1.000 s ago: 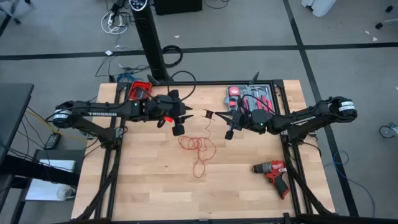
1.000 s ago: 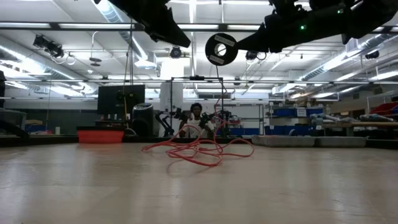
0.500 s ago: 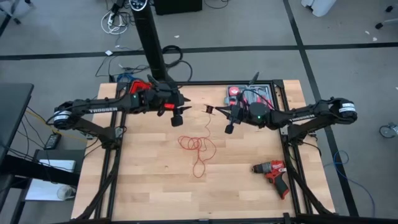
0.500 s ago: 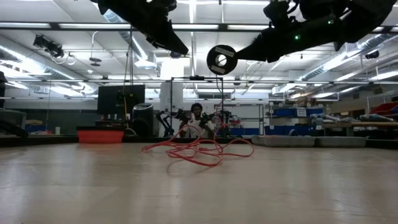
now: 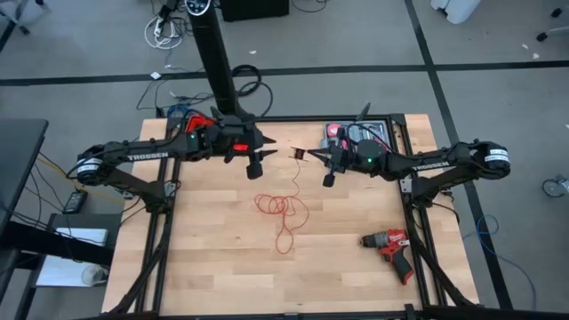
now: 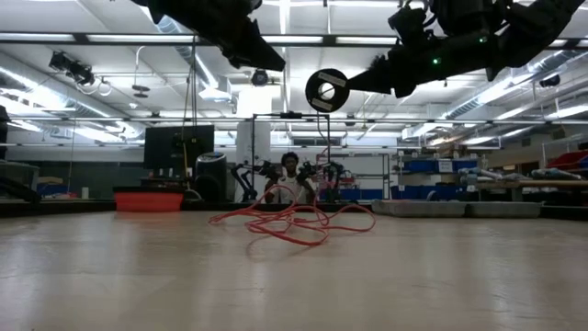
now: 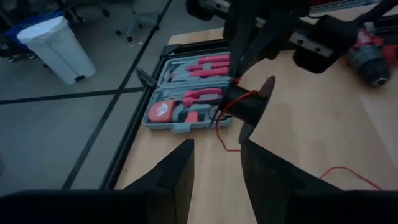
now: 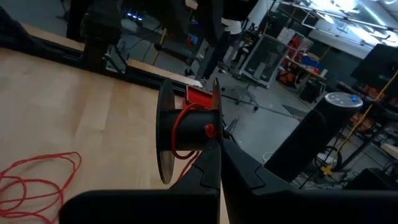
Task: Coil cords
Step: Coil the red wire onto the black spool
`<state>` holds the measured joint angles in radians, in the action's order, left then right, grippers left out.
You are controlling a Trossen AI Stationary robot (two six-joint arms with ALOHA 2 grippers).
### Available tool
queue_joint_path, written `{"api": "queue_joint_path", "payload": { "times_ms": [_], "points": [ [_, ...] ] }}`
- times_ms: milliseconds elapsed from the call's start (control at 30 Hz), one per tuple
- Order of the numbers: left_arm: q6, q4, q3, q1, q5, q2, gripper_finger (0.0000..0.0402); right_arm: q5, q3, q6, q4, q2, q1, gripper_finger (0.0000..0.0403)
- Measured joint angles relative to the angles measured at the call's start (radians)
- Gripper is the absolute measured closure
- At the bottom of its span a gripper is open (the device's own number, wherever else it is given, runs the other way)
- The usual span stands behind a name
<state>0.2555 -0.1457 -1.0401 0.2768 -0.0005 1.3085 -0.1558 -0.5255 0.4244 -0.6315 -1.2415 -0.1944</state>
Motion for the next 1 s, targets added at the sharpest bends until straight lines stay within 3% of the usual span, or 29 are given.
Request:
{"api": "queue_joint_path", "payload": {
  "times_ms": [233, 1000],
  "points": [
    [0.002, 0.008, 0.001, -0.001, 0.155, 0.015, 0.0266, 0.006, 0.0, 0.003, -0.053, 0.0, 0.0, 0.0403],
    [0.055, 0.104, 0.001, -0.03, 0.126, 0.081, 0.0266, 0.011, 0.0, 0.024, -0.12, 0.0, 0.028, 0.0403]
  ]
}}
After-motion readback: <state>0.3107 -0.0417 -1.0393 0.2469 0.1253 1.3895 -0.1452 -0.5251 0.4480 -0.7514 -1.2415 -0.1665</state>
